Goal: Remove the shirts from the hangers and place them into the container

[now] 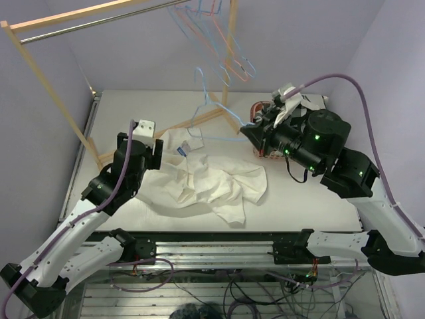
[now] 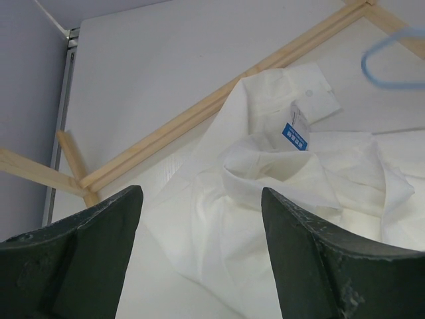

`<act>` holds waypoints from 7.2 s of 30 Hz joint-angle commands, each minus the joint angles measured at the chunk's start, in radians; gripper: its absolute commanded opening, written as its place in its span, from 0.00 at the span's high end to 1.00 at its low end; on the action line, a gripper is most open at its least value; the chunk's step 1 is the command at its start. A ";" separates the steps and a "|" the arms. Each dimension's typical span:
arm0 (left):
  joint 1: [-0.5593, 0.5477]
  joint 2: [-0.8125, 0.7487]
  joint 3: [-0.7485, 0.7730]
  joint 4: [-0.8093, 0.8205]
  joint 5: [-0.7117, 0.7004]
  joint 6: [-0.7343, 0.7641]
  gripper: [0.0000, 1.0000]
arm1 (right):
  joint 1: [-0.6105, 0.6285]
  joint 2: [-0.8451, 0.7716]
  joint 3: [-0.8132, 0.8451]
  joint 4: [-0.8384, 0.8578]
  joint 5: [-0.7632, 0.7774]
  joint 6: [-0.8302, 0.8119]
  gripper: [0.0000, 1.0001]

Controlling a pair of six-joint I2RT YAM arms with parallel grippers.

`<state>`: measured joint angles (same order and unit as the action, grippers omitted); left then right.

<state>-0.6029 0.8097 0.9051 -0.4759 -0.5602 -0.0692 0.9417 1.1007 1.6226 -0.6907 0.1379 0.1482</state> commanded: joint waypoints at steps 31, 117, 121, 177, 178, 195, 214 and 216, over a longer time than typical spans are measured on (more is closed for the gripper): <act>0.009 0.021 0.023 0.000 0.012 -0.010 0.20 | -0.003 0.464 0.137 1.082 0.202 -0.303 1.00; 0.010 0.002 0.013 0.010 0.026 -0.013 0.22 | 0.019 0.815 -0.867 0.905 -0.138 0.374 1.00; 0.009 0.005 0.015 0.008 0.030 -0.012 0.22 | 0.019 0.632 -1.013 0.897 -0.101 0.417 1.00; 0.009 0.025 -0.003 0.036 0.145 -0.009 0.29 | -0.907 0.566 -0.488 0.410 -0.260 0.352 1.00; 0.010 0.031 -0.008 0.040 0.154 -0.009 0.30 | -0.907 0.563 -0.508 0.424 -0.265 0.353 1.00; 0.011 0.375 0.094 0.127 0.563 -0.121 0.53 | -0.908 0.494 -0.635 0.583 -0.374 0.336 0.98; 0.004 1.038 0.785 0.101 0.793 -0.244 0.34 | -0.912 0.616 0.052 0.026 -0.424 0.177 0.53; 0.004 1.049 0.754 0.120 0.795 -0.242 0.34 | -0.913 0.592 0.029 0.046 -0.396 0.180 0.49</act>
<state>-0.5991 1.8057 1.6928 -0.3420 0.1864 -0.3183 0.0303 1.7096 1.6733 -0.5644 -0.2951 0.3645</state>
